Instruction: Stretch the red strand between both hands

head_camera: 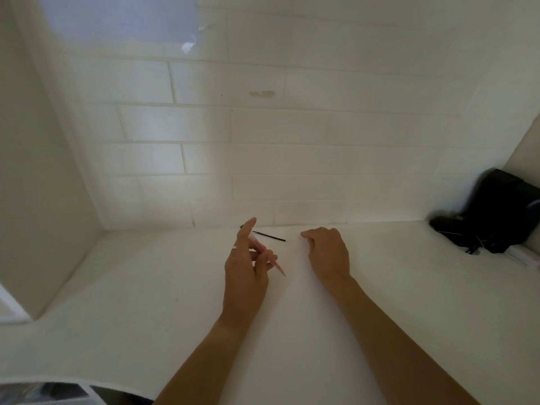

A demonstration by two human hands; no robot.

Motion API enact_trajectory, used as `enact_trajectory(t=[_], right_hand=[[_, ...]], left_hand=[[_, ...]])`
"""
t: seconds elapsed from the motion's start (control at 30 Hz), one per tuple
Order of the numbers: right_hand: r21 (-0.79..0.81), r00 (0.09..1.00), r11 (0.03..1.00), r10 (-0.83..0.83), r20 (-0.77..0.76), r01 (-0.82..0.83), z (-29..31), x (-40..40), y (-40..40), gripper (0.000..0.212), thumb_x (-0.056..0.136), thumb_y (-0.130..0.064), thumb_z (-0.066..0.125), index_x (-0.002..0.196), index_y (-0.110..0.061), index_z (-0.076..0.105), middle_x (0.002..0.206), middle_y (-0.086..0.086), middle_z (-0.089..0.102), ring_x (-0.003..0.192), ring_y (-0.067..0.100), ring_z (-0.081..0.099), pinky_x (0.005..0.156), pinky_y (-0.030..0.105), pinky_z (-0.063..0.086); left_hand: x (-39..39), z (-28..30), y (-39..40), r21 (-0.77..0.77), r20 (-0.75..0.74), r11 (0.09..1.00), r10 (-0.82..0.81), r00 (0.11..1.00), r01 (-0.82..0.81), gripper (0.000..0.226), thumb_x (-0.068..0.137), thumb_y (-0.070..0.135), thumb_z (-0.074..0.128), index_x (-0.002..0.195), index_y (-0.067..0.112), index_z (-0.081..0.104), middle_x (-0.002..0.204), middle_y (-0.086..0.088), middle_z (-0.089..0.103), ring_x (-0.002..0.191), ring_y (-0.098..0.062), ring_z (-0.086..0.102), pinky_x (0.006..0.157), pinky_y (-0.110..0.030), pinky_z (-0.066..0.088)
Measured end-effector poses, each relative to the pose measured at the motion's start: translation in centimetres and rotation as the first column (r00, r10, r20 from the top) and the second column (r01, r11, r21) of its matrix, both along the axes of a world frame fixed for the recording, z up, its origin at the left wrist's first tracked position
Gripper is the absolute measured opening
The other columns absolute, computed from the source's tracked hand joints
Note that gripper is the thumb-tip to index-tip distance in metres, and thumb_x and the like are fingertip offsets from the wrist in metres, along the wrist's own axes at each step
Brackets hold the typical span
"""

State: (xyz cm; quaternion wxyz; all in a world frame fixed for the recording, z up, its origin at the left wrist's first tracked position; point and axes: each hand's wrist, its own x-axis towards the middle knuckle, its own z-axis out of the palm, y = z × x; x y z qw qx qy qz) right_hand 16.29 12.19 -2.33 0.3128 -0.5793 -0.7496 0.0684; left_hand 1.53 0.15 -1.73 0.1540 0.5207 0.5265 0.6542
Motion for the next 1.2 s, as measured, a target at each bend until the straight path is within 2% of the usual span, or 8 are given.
enact_trajectory(t=[0.17, 0.33, 0.43, 0.5, 0.63, 0.7, 0.9, 1.2], right_hand=[[0.004, 0.997, 0.998, -0.056, 0.051, 0.056, 0.3, 0.3, -0.1, 0.023, 0.096, -0.009, 0.054, 0.11, -0.016, 0.071, 0.104, 0.006, 0.068, 0.105, 0.027, 0.057, 0.078, 0.035, 0.047], [0.052, 0.993, 0.992, -0.112, -0.046, 0.114, 0.4, 0.9, -1.3, 0.029, 0.097, -0.004, 0.051, 0.123, -0.009, 0.063, 0.115, 0.008, 0.063, 0.11, 0.027, 0.058, 0.084, 0.036, 0.05], [0.076, 0.985, 0.997, -0.02, -0.171, 0.033, 0.4, 1.2, -3.3, 0.03, 0.094, -0.001, 0.053, 0.118, -0.012, 0.067, 0.112, 0.0, 0.055, 0.095, 0.018, 0.06, 0.08, 0.03, 0.053], [0.098, 0.973, 0.993, 0.084, -0.214, -0.064, 0.0, 1.1, -5.0, 0.028, 0.093, -0.001, 0.054, 0.111, -0.016, 0.07, 0.108, -0.005, 0.053, 0.092, 0.012, 0.059, 0.081, 0.026, 0.053], [0.144, 0.943, 0.97, 0.226, -0.245, -0.195, -0.6, 0.9, -6.8, 0.024, 0.093, -0.005, 0.056, 0.104, -0.02, 0.07, 0.106, -0.01, 0.053, 0.09, 0.002, 0.057, 0.078, 0.009, 0.044], [0.131, 0.934, 0.963, 0.261, -0.243, -0.235, -0.5, 0.9, -7.1, 0.022, 0.093, -0.005, 0.056, 0.103, -0.021, 0.068, 0.103, -0.01, 0.056, 0.086, -0.003, 0.055, 0.075, 0.005, 0.041], [0.119, 0.92, 0.943, 0.33, -0.213, -0.311, -0.5, 0.8, -7.2, 0.014, 0.092, -0.009, 0.06, 0.099, -0.021, 0.064, 0.091, -0.009, 0.062, 0.079, -0.003, 0.052, 0.071, 0.006, 0.039], [0.175, 0.903, 0.915, 0.392, -0.179, -0.363, -0.4, 0.3, -7.5, 0.009, 0.093, -0.011, 0.061, 0.099, -0.018, 0.063, 0.085, -0.011, 0.055, 0.077, -0.002, 0.05, 0.07, 0.009, 0.039]], left_hand=[[-0.1, 0.1, 0.1, -0.067, 0.052, 0.998, 0.023, 0.998, -0.019, 0.045, 0.095, -0.002, 0.061, 0.132, 0.018, 0.044, 0.089, 0.005, 0.06, 0.074, -0.012, 0.071, 0.07, -0.036, 0.064], [-0.4, 0.0, 0.1, -0.079, 0.088, 0.996, 0.038, 0.995, -0.031, 0.039, 0.095, 0.0, 0.06, 0.127, 0.016, 0.042, 0.09, 0.0, 0.063, 0.071, -0.013, 0.073, 0.071, -0.039, 0.063], [-0.6, 0.0, 0.1, -0.091, 0.112, 0.995, 0.057, 0.992, -0.047, 0.036, 0.095, 0.002, 0.061, 0.122, 0.016, 0.042, 0.089, -0.002, 0.065, 0.069, -0.015, 0.074, 0.072, -0.038, 0.062], [-0.6, 0.1, 0.0, -0.099, 0.126, 0.994, 0.062, 0.99, -0.05, 0.035, 0.095, 0.004, 0.063, 0.121, 0.015, 0.041, 0.089, -0.004, 0.066, 0.07, -0.015, 0.075, 0.072, -0.037, 0.062], [-0.6, 0.2, -0.2, -0.091, 0.173, 0.994, 0.07, 0.982, -0.055, 0.035, 0.095, 0.006, 0.064, 0.121, 0.013, 0.041, 0.091, -0.007, 0.066, 0.071, -0.016, 0.075, 0.07, -0.027, 0.061], [-0.6, 0.3, -0.3, -0.098, 0.194, 0.993, 0.08, 0.978, -0.062, 0.035, 0.096, 0.006, 0.063, 0.121, 0.014, 0.04, 0.092, -0.008, 0.066, 0.071, -0.016, 0.075, 0.069, -0.023, 0.06], [-0.7, 0.5, -0.4, -0.113, 0.205, 0.991, 0.1, 0.974, -0.078, 0.035, 0.095, 0.007, 0.064, 0.12, 0.016, 0.041, 0.093, -0.008, 0.065, 0.071, -0.016, 0.075, 0.069, -0.022, 0.059], [-0.6, 0.3, -0.4, -0.142, 0.18, 0.988, 0.078, 0.98, -0.053, 0.034, 0.095, 0.011, 0.065, 0.119, 0.016, 0.041, 0.094, -0.008, 0.067, 0.069, -0.018, 0.076, 0.067, -0.027, 0.061]])
